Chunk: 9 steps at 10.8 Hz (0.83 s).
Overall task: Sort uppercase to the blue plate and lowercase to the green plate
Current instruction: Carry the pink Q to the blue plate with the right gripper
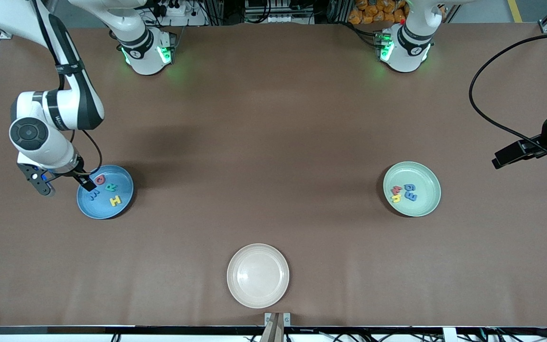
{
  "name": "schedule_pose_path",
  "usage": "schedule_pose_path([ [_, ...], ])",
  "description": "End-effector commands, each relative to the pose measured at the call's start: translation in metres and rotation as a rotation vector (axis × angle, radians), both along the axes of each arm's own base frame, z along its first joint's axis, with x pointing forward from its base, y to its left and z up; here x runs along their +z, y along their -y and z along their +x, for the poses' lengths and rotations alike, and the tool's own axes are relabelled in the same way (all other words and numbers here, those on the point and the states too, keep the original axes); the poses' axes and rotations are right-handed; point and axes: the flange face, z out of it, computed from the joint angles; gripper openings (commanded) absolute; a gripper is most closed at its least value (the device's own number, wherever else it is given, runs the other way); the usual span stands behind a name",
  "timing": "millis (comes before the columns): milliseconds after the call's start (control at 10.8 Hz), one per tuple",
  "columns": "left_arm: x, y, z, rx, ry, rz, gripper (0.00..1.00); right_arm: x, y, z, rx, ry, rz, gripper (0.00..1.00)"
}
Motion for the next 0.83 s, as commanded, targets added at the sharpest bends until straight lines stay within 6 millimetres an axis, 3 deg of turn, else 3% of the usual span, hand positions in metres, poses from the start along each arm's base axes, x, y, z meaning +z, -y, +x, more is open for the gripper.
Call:
schedule_pose_path([
  [0, 0.006, 0.005, -0.006, 0.001, -0.007, -0.029, 1.0, 0.035, 0.025, -0.007, 0.078, -0.021, 0.133, 1.0],
  [185, 0.006, 0.008, -0.007, -0.005, -0.007, -0.029, 1.0, 0.068, 0.038, -0.013, 0.17, -0.106, 0.271, 1.0],
  [277, 0.006, 0.008, -0.007, -0.004, -0.007, -0.027, 1.0, 0.084, 0.033, -0.017, 0.197, -0.146, 0.285, 1.0],
  [554, 0.007, 0.008, -0.007, -0.005, -0.007, -0.03, 1.0, 0.126, -0.005, -0.029, 0.375, -0.177, 0.313, 1.0],
  [739, 0.007, 0.008, -0.007, -0.005, -0.007, -0.03, 1.0, 0.168, -0.022, -0.019, 0.459, -0.17, 0.309, 1.0],
])
